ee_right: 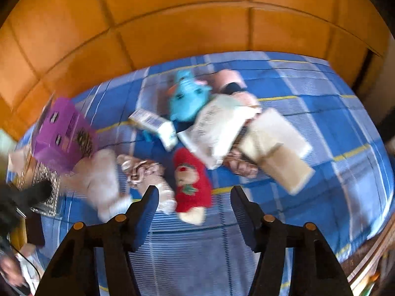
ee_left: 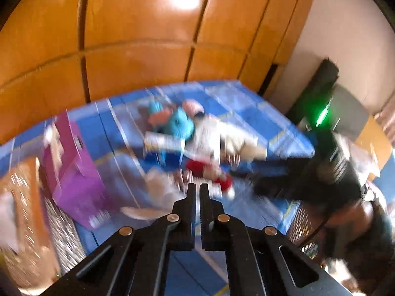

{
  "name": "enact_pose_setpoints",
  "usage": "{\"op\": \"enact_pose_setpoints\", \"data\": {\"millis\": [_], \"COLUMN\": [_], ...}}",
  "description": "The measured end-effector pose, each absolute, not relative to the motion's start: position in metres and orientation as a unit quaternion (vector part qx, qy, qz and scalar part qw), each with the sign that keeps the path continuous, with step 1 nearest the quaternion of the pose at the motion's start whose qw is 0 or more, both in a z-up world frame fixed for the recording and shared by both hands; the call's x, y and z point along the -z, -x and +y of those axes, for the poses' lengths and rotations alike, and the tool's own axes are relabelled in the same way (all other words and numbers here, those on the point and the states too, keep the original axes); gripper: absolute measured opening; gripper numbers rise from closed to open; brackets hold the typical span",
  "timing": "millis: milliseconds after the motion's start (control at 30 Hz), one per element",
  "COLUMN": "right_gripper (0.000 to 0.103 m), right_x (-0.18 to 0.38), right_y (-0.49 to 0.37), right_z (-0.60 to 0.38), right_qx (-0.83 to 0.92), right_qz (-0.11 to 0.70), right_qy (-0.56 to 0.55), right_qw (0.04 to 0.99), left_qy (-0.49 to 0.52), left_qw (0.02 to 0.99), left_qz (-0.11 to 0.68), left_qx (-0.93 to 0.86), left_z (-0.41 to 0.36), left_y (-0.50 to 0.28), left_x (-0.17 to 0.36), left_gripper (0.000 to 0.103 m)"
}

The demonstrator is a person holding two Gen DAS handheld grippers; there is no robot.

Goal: Organize soft objects
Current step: 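Grasp the white knit glove with the left tool while the right tool approaches the brown scrunchie, then carry the glove into the gold tray and release it while the right tool grasps the scrunchie bundle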

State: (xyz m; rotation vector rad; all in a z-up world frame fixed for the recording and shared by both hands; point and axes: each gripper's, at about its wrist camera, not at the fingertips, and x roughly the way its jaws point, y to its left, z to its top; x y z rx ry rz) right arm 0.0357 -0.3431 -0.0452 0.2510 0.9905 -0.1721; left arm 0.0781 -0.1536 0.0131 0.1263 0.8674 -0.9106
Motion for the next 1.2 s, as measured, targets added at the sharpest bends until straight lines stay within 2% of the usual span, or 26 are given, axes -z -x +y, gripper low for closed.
{"op": "enact_pose_setpoints", "data": {"millis": [200, 433, 467, 600, 700, 767, 833, 867, 900, 933, 1000, 1067, 1200], "right_gripper": [0.058, 0.058, 0.058, 0.058, 0.058, 0.058, 0.058, 0.058, 0.058, 0.058, 0.058, 0.048, 0.047], "right_x": [0.054, 0.067, 0.066, 0.059, 0.056, 0.054, 0.053, 0.053, 0.054, 0.054, 0.056, 0.057, 0.061], "right_y": [-0.059, -0.058, -0.058, -0.055, -0.054, -0.054, -0.054, -0.054, -0.054, -0.055, -0.057, -0.058, -0.066], "right_z": [-0.334, -0.35, -0.35, -0.354, -0.353, -0.353, -0.353, -0.353, -0.354, -0.354, -0.353, -0.352, -0.346], "right_qx": [0.075, 0.066, 0.061, 0.057, 0.056, 0.056, 0.055, 0.056, 0.058, 0.056, 0.05, 0.043, 0.028], "right_qz": [0.497, 0.475, 0.469, 0.447, 0.438, 0.433, 0.43, 0.43, 0.431, 0.433, 0.439, 0.442, 0.46], "right_qy": [-0.086, -0.154, -0.161, -0.178, -0.179, -0.179, -0.18, -0.18, -0.181, -0.182, -0.182, -0.181, -0.169], "right_qw": [0.86, 0.864, 0.866, 0.875, 0.879, 0.882, 0.883, 0.883, 0.882, 0.881, 0.878, 0.878, 0.871], "left_qy": [-0.047, -0.043, -0.046, -0.021, 0.001, 0.008, 0.003, -0.004, -0.023, -0.033, -0.033, -0.042, -0.045], "left_qw": [0.805, 0.77, 0.769, 0.781, 0.794, 0.799, 0.798, 0.799, 0.802, 0.803, 0.808, 0.81, 0.83], "left_qz": [0.402, 0.5, 0.51, 0.527, 0.523, 0.527, 0.535, 0.537, 0.536, 0.534, 0.522, 0.514, 0.462], "left_qx": [0.434, 0.395, 0.383, 0.334, 0.311, 0.291, 0.277, 0.271, 0.263, 0.262, 0.272, 0.278, 0.308], "left_z": [-0.152, -0.147, -0.148, -0.148, -0.15, -0.154, -0.16, -0.163, -0.168, -0.169, -0.166, -0.16, -0.139], "left_y": [-0.092, -0.068, -0.065, -0.068, -0.077, -0.086, -0.092, -0.093, -0.094, -0.093, -0.089, -0.084, -0.069], "left_x": [-0.036, 0.032, 0.042, 0.067, 0.072, 0.079, 0.088, 0.093, 0.099, 0.102, 0.1, 0.094, 0.05], "left_gripper": [0.001, 0.002, 0.006, 0.056, 0.07, 0.073, 0.071, 0.064, 0.047, 0.046, 0.036, 0.035, 0.035]}}
